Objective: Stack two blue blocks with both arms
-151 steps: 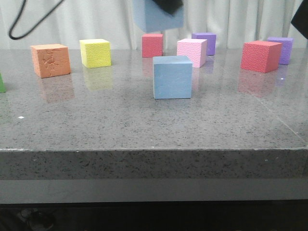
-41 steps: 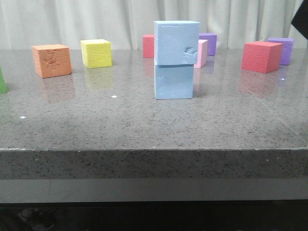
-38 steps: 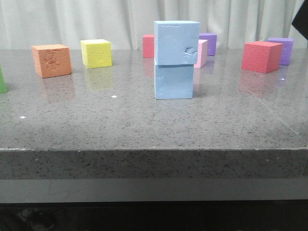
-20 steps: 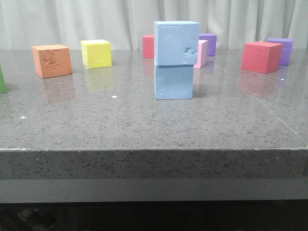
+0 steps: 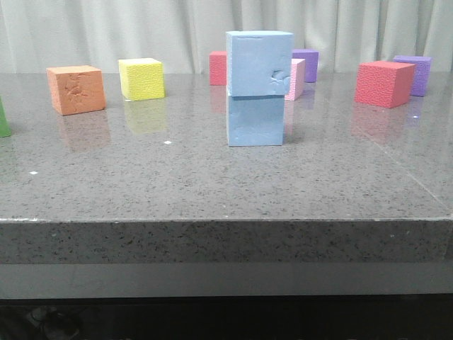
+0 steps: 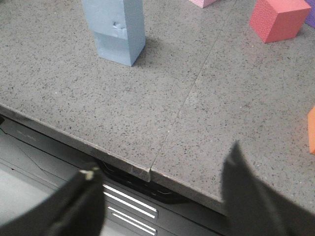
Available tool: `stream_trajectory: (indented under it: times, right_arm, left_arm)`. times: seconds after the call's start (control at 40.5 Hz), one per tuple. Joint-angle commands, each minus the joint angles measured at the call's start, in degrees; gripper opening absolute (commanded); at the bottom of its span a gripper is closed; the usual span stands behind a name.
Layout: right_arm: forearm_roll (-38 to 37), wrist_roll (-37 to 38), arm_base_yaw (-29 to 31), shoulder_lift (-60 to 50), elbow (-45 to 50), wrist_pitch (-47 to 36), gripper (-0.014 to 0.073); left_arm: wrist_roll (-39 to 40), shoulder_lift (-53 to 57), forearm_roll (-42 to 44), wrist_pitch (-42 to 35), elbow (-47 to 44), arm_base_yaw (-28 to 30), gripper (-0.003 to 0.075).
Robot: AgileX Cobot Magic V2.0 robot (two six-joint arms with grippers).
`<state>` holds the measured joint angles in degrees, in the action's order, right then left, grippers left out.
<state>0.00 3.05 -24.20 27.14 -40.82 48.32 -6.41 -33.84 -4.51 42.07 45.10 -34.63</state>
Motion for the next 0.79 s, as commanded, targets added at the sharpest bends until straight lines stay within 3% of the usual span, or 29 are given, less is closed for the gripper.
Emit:
stream_trajectory:
  times: [0.0,0.197,0.617,0.691,0.765]
  right_arm:
    - [-1.03,0.02,0.18,0.11,-1.11,-4.73,0.025]
    - [-1.03,0.02,0.18,0.11,-1.07,-5.09,-0.0066]
    - [-0.93,0.02,0.18,0.11,-1.07,-4.37,-0.0069]
    - [-0.93,0.02,0.18,0.11,-1.07,-4.37,-0.0069]
    - [-0.93,0.02,0.18,0.11,-1.07,-4.37,-0.0069]
  left_arm:
    - [0.65,-0.18,-0.17,-5.0,1.5,0.11,0.0211]
    - [0.65,-0.18,-0.17,-5.42,1.5,0.11,-0.0007]
    - [0.65,-0.27,-0.17,-4.8,1.5,0.11,-0.0018]
    - [0.65,0.45,-0.07,-6.14,0.3,-0.16,-0.0018]
    - [0.65,2.57,-1.3,-10.01,-4.1,3.12,-0.0018]
